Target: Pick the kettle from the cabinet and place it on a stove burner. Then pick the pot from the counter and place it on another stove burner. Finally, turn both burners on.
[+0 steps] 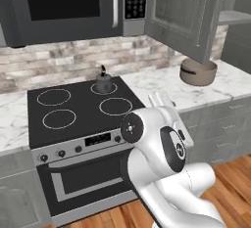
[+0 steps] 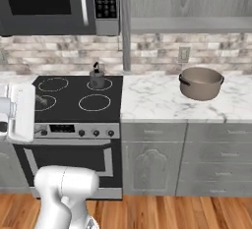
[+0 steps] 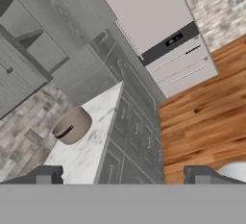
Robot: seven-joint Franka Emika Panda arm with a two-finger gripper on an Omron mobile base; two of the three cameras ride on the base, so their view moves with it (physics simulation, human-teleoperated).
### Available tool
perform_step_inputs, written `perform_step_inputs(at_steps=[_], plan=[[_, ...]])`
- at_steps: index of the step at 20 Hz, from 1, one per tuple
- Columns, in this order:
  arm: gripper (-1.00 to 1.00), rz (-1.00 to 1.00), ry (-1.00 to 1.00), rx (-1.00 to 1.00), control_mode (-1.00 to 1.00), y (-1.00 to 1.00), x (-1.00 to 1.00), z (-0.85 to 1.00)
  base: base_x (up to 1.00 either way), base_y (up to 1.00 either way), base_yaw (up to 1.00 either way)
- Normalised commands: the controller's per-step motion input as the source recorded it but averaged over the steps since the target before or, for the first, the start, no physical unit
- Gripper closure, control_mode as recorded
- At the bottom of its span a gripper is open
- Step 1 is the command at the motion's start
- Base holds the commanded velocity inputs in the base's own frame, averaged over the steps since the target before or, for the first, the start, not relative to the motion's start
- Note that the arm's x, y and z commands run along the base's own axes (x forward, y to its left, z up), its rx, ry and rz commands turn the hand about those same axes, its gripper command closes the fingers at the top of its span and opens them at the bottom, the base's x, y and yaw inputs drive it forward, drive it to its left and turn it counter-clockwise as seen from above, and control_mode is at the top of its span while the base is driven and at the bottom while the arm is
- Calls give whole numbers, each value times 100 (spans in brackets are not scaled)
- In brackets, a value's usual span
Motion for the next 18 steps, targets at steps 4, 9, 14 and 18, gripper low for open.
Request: perform_step_inputs(at_steps=[4, 9, 14, 18], plan=[[-100, 0, 0, 0, 100, 0, 0, 0, -20, -55, -2], [-100, 0, 0, 0, 100, 0, 0, 0, -17, -70, 0], [-100, 0, 0, 0, 100, 0, 0, 0, -25, -70, 0], [-100, 0, 0, 0, 100, 0, 0, 0, -29, -72, 0]])
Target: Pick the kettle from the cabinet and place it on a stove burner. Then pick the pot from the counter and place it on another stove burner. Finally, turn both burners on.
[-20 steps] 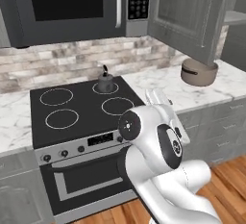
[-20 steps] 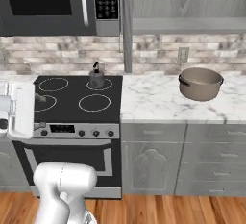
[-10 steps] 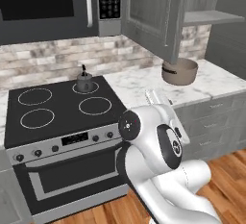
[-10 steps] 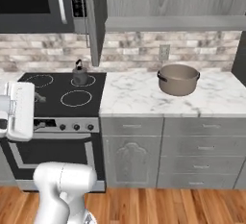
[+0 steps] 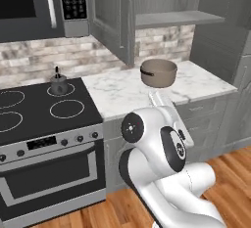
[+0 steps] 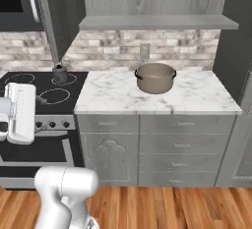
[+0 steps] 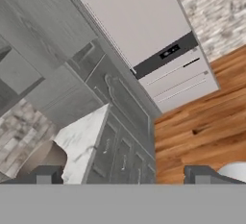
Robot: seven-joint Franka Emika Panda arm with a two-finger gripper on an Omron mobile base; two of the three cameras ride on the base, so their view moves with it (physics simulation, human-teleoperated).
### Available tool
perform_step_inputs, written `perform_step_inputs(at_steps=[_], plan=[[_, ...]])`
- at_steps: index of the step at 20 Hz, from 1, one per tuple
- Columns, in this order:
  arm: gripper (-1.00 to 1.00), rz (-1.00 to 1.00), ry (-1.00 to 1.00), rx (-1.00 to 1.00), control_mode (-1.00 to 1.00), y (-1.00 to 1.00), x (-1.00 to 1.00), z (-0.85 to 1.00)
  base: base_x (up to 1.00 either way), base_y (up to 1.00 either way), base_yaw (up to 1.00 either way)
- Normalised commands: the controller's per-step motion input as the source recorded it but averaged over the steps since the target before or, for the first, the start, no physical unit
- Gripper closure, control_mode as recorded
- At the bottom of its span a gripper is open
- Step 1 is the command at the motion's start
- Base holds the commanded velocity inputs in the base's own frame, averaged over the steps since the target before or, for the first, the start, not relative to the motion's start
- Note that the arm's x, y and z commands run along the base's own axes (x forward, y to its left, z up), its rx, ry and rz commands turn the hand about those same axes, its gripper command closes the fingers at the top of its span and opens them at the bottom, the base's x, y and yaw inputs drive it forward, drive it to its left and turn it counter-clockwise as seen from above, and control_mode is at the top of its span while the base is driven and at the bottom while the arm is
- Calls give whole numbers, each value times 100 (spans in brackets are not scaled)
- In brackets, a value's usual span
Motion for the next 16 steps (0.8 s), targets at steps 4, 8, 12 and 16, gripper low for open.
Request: perform_step_inputs(at_steps=[4, 8, 12, 16], plan=[[-100, 0, 0, 0, 100, 0, 0, 0, -22, -72, 0], [-100, 0, 0, 0, 100, 0, 0, 0, -9, -70, 0], [-100, 0, 0, 0, 100, 0, 0, 0, 0, -62, 0], [-100, 0, 0, 0, 100, 0, 0, 0, 2, -59, 0]])
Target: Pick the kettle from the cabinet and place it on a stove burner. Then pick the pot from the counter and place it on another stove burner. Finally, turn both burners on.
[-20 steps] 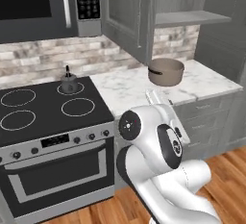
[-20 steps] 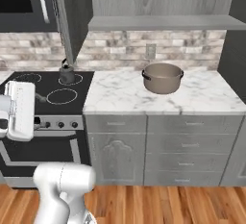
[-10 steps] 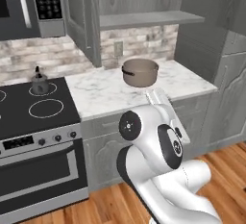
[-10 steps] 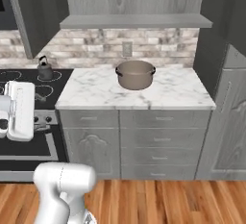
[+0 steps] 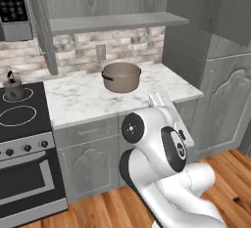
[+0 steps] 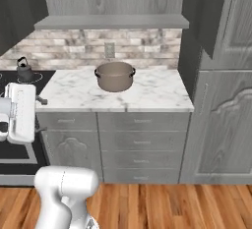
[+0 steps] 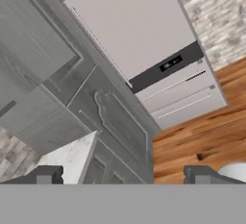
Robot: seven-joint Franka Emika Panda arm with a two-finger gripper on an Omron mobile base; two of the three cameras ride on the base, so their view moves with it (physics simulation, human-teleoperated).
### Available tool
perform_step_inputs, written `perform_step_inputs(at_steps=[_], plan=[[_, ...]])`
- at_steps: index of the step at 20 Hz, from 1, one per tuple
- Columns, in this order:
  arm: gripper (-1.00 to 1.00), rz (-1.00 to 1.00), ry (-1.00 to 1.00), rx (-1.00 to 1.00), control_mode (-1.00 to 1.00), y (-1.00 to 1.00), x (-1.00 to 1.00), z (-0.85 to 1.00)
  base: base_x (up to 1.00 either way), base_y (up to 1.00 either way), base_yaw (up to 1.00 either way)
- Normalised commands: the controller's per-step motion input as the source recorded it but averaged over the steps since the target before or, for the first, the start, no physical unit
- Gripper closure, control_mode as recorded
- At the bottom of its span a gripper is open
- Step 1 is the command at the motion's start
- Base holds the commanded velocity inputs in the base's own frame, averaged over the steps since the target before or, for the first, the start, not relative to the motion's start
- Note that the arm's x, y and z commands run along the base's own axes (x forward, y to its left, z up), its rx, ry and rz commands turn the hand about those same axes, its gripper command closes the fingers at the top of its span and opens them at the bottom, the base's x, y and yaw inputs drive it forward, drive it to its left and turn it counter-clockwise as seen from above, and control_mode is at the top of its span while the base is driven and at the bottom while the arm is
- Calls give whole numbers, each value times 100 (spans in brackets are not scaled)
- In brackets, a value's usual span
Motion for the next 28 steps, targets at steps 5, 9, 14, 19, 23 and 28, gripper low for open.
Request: perform_step_inputs(at_steps=[5, 9, 14, 19, 23, 28], plan=[[-100, 0, 0, 0, 100, 0, 0, 0, 15, -50, 3], [-100, 0, 0, 0, 100, 0, 0, 0, 34, -43, 7], [-100, 0, 0, 0, 100, 0, 0, 0, 51, -32, 9], [-100, 0, 0, 0, 100, 0, 0, 0, 69, -16, 10], [-100, 0, 0, 0, 100, 0, 0, 0, 71, -8, 9], [-100, 0, 0, 0, 100, 0, 0, 0, 69, -8, 7]])
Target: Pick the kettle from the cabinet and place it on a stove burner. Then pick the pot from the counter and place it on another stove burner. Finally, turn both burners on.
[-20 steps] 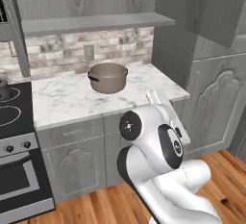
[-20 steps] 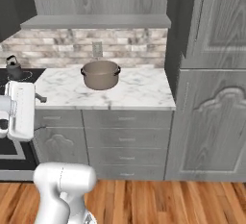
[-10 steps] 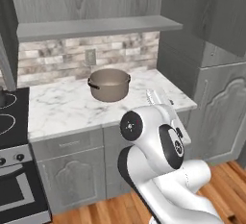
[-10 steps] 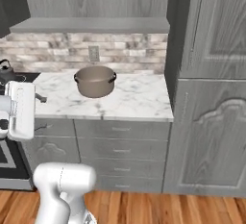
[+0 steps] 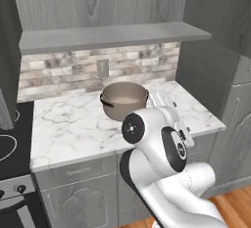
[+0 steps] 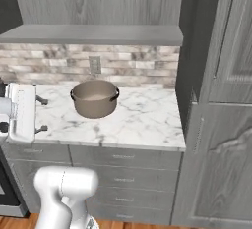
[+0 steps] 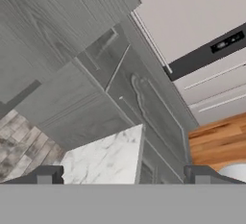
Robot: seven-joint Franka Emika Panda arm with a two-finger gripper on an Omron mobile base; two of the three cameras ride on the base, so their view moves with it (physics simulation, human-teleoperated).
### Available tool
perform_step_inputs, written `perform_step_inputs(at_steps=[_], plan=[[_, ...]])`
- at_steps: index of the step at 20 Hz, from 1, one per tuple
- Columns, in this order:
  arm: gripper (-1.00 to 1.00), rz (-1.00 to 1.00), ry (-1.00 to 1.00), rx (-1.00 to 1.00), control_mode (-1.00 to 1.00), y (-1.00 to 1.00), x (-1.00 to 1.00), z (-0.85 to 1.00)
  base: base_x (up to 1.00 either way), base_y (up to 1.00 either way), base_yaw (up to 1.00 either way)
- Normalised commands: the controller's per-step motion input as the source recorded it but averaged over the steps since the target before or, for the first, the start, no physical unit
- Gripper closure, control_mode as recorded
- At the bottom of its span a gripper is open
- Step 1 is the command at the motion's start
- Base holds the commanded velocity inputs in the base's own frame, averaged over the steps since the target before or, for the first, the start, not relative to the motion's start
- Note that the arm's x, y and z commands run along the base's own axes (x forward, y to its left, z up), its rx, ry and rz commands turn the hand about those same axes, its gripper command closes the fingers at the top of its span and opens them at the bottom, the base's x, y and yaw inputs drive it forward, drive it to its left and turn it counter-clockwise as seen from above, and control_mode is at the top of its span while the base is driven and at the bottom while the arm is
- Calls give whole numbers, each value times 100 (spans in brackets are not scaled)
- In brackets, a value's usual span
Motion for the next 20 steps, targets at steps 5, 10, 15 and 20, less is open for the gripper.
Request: perform_step_inputs(at_steps=[5, 10, 15, 20], plan=[[-100, 0, 0, 0, 100, 0, 0, 0, 60, -9, 6], [-100, 0, 0, 0, 100, 0, 0, 0, 61, -6, 7], [-100, 0, 0, 0, 100, 0, 0, 0, 57, -5, 8], [-100, 0, 0, 0, 100, 0, 0, 0, 47, -2, 7]])
